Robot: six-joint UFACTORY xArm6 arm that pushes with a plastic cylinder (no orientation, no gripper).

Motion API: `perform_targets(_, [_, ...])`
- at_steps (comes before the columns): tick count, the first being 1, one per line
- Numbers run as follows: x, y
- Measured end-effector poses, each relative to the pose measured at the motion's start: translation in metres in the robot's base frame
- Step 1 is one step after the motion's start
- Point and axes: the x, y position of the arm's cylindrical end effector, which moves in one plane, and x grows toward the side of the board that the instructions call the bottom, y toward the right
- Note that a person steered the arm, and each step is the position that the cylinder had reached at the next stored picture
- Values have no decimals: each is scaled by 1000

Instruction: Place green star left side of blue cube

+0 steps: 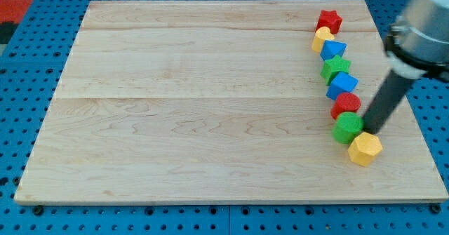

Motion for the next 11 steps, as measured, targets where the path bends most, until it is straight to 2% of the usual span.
perform_targets(1, [0, -75])
perform_targets(2, [-2, 2])
perform_targets(3, [-15, 105])
perform_targets(4, [-71, 117])
perform_targets(5, [-129, 78])
perform_targets(6, [-136, 6])
perform_targets(8, [-110, -103])
perform_targets(9, [-74, -103])
perform_targets(10, [-89, -108])
perform_targets(11, [-107, -48])
